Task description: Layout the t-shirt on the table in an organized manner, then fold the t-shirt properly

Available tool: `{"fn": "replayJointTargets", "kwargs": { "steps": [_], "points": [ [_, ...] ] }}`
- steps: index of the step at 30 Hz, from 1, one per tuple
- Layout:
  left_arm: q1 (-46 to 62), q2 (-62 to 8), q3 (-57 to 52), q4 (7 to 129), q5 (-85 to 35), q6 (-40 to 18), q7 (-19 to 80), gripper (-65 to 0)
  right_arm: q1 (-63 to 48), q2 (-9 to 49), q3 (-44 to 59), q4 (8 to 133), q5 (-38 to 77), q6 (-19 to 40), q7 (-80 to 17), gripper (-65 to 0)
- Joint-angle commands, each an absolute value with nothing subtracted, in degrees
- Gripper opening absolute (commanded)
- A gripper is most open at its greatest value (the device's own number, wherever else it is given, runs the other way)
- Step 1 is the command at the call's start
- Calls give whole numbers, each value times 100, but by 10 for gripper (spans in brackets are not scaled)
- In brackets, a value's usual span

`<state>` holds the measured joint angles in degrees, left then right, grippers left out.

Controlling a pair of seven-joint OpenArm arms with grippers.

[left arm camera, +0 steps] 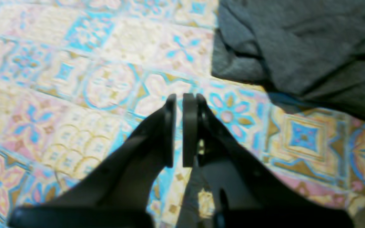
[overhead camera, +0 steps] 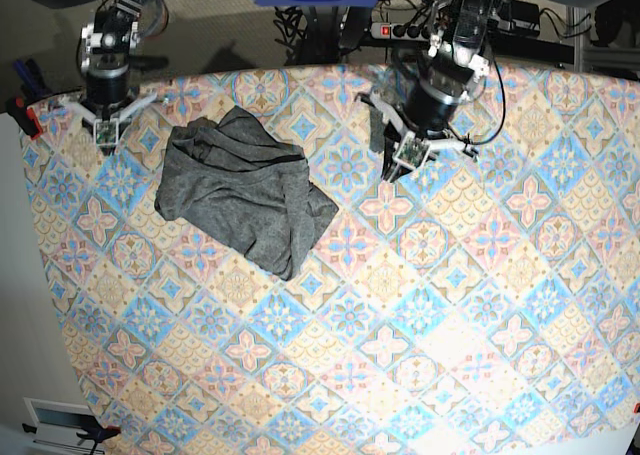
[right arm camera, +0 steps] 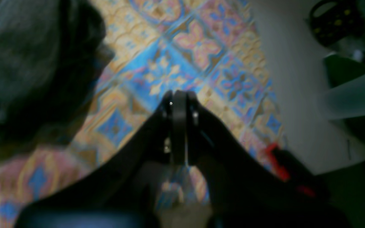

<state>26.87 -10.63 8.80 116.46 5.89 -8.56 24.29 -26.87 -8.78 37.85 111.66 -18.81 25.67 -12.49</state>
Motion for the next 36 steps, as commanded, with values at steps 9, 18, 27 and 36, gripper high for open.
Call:
{"fn": "replayJointTargets", "kwargs": {
  "steps": [9, 18, 27, 36],
  "points": [
    [4145, -1077, 391, 11767, 620, -840, 884, -626, -3336, -900, 4541, 11275, -1235, 2501, -1138, -650],
    [5349, -1077, -198, 11670, 620, -840, 664, -626, -3996, -900, 4646, 10923, -919, 2501, -1147, -650],
    [6070, -1077, -295, 11486, 646, -840, 989, -626, -4075, -900, 4655, 9947, -927, 2501, -1138, -650],
    [6237, -1086, -295, 10501, 646, -840, 998, -626, -4022, -875, 4646, 8848, -963, 2510, -1138, -650]
  ]
}}
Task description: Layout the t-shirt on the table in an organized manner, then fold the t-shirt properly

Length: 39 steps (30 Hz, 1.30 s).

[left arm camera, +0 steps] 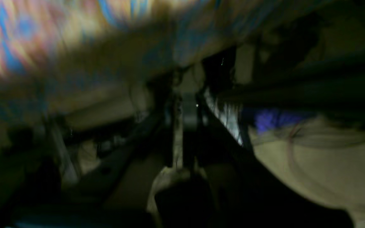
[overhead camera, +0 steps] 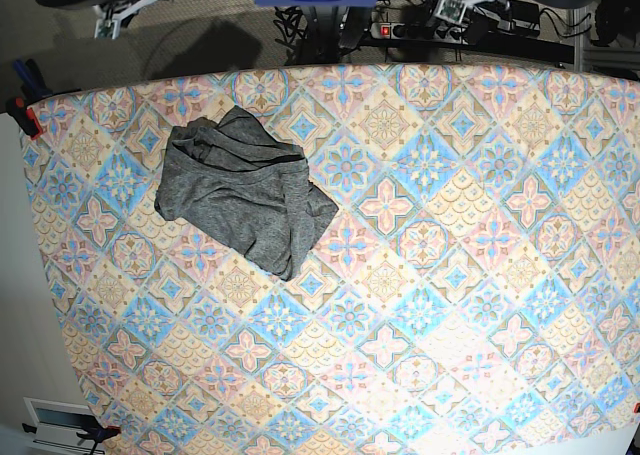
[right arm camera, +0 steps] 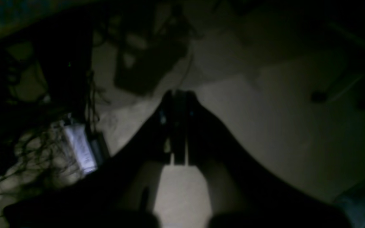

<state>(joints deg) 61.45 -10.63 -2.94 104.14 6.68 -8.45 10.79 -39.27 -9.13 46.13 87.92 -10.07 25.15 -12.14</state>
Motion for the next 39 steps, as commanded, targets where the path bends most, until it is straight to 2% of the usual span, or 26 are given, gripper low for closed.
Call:
{"fn": "replayJointTargets", "kwargs": {
  "steps": [1, 6, 11, 15, 19, 23, 28, 33, 39],
  "points": [
    [6114, -1086, -295, 10281, 646, -840, 998, -626, -4022, -875, 4637, 8611, -963, 2510, -1138, -650],
    [5534, -1059, -251, 8989, 998, -840, 989, -626, -3749, -778, 4602, 7231, -980, 2510, -1077, -650],
    [5130, -725, -251, 8215, 1499, -840, 980, -626, -2932, -286, 4620, 5877, -1323, 2510, -391, -650],
    [4743, -690, -242, 7591, 1455, -840, 980, -626, -2484, -268, 4655, 4743, -1956, 2501, 233, -650],
    [4295, -681, -259, 6826, 1446, -840, 936, -626, -2255, -259, 4840, 3873, -2097, 2492, 585, -650],
    [3978, -681, -286, 5903, 1446, -840, 330, -626, -1895, 48, 5033, 3240, -2097, 2492, 646, -650],
    [3064, -673, -295, 4224, 1446, -840, 163, -626, -1455, 541, 5033, 2246, -2105, 2492, 769, -650],
    [2545, -505, -295, 2941, 1473, -813, -743, -625, -1323, 673, 5024, 1543, -2105, 2484, 1209, -650],
    [1534, -505, -295, 945, 1455, -796, -1604, -623, -1323, 681, 5007, 1288, -2114, 2475, 1305, -650]
  ]
}}
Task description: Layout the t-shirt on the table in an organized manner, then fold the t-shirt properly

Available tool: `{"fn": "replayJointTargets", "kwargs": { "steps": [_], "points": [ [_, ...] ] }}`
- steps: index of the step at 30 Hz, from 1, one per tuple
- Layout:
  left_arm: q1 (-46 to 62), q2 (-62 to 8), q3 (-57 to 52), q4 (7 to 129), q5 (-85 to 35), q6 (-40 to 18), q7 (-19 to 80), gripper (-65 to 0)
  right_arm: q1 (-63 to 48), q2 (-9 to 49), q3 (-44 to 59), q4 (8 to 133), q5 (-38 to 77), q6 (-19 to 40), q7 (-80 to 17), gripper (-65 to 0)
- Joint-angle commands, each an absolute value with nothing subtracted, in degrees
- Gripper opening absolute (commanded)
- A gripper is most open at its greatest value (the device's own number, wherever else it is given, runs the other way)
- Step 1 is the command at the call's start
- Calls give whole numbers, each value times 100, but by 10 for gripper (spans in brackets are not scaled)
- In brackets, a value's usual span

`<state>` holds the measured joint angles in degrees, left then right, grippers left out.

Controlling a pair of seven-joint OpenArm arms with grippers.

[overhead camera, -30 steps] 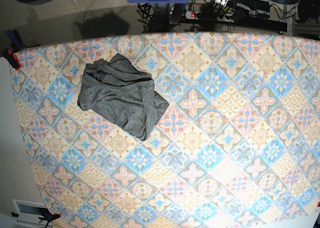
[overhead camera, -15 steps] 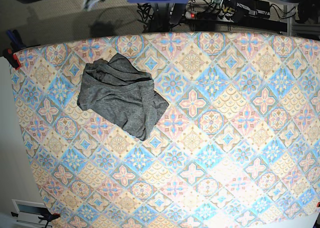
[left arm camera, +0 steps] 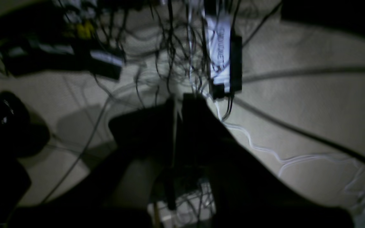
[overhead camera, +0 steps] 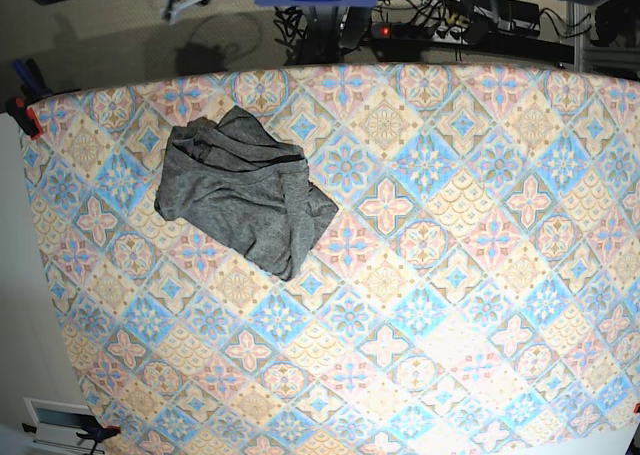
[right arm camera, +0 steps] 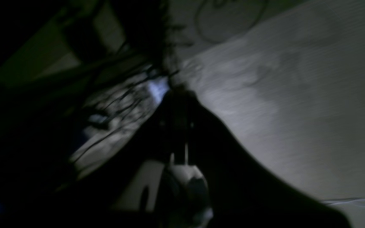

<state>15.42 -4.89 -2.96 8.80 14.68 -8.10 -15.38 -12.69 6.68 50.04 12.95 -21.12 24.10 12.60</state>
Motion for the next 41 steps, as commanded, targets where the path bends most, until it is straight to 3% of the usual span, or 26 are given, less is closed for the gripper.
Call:
{"fn": "replayJointTargets", "kwargs": {
  "steps": [1, 4, 7, 9, 12, 41],
  "points": [
    [1402, -514, -295, 646, 1455, -760, -1798, -622, -1323, 681, 5007, 1288, -2141, 2475, 1305, -650],
    [1015, -523, -295, 0, 1455, -207, -2255, -622, -1323, 681, 5007, 1288, -2501, 2264, 1297, -650],
    [787, -514, -259, 0, 1508, 497, -2484, -622, -1323, 681, 5015, 1288, -3037, 1279, 1323, -650],
    [743, -514, -251, 0, 1508, 655, -2475, -622, -1323, 673, 5015, 1288, -3327, 611, 1341, -650],
    [629, -523, -251, 0, 1508, 655, -2475, -621, -1051, 673, 5015, 1288, -3600, 233, 1631, -650],
    [198, -549, -251, 0, 1525, 655, -2492, -621, -752, 400, 5042, 708, -3618, 198, 1771, -650]
  ]
}}
